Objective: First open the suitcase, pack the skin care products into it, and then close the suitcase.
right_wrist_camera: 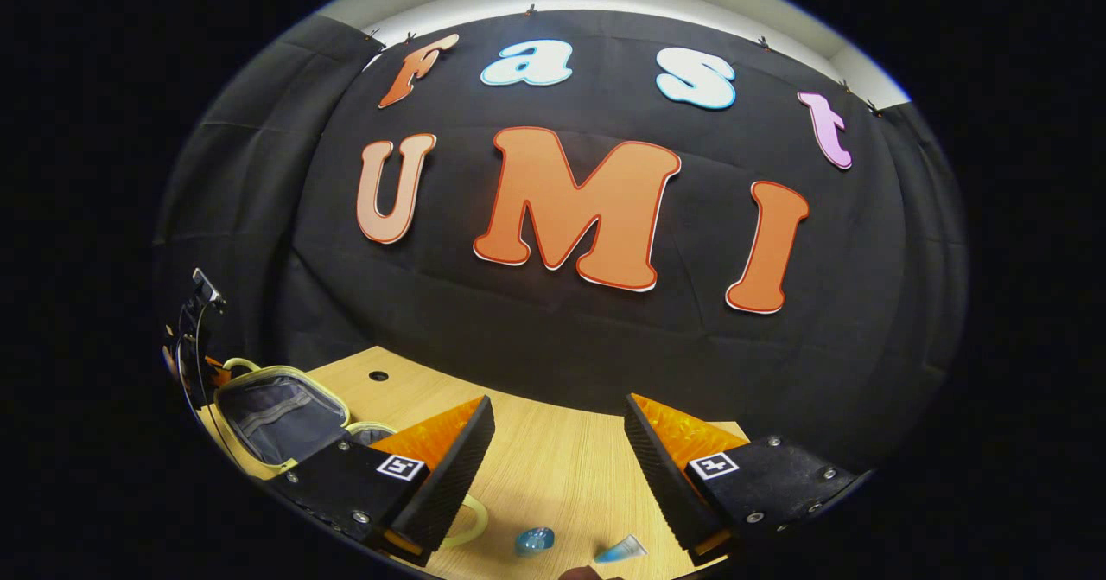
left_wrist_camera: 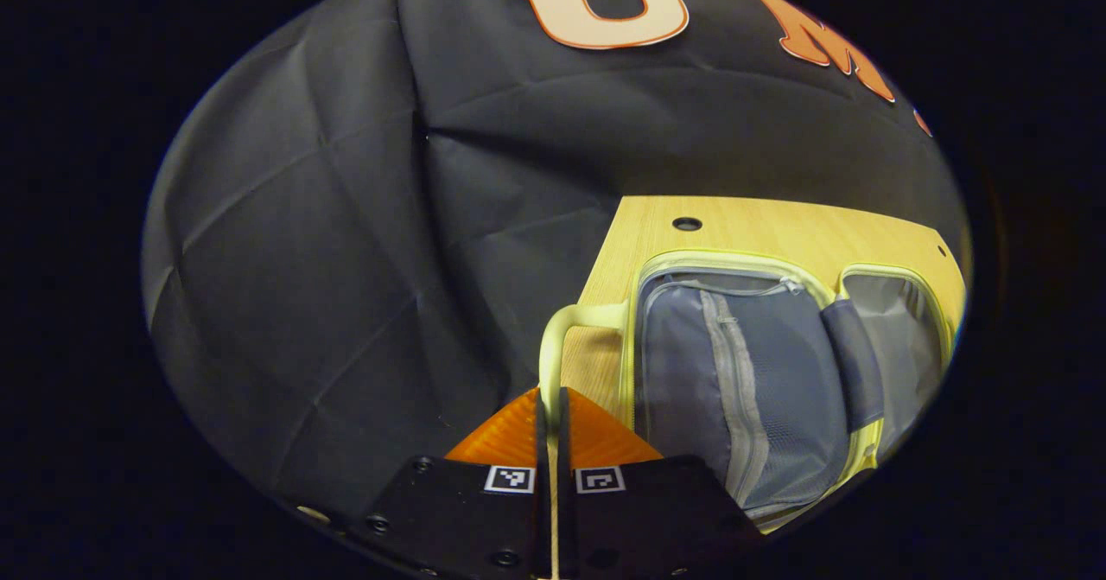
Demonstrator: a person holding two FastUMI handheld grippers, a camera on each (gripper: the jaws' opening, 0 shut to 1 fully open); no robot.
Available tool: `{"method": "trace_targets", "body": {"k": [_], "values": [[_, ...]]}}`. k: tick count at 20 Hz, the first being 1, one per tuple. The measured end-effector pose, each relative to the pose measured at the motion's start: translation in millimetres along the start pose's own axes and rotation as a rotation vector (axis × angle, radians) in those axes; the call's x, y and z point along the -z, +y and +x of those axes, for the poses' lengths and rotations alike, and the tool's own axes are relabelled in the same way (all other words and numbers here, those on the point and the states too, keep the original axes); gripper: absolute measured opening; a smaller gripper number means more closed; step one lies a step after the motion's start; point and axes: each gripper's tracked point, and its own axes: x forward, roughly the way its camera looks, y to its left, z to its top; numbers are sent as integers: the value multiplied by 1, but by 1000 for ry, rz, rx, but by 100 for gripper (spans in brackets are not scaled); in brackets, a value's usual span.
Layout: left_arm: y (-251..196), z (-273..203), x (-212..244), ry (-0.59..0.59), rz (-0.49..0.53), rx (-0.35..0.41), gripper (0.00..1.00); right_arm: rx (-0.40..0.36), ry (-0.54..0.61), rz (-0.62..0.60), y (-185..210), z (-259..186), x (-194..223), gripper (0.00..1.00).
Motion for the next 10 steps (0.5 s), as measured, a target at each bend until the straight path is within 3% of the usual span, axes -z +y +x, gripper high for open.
{"method": "trace_targets", "body": {"k": [1, 2, 4, 7, 9, 10], "values": [[-2, 2, 1, 0, -12, -3, 3, 5, 6, 2, -2, -1, 1, 95], [6, 5, 0, -7, 5, -58, 3, 9, 11, 4, -5, -2, 3, 95], [18, 4, 0, -19, 80, -162, 19, 14, 14, 3, -11, -4, 3, 95], [0, -15, -19, -93, 52, -134, 18, 12, 9, -16, -22, -8, 5, 95], [-13, -35, -39, -145, 38, -134, 36, 2, 5, -22, -30, -9, 6, 95], [-25, -46, -47, -166, 27, -122, 50, -3, 2, -27, -35, -9, 8, 95]]}}
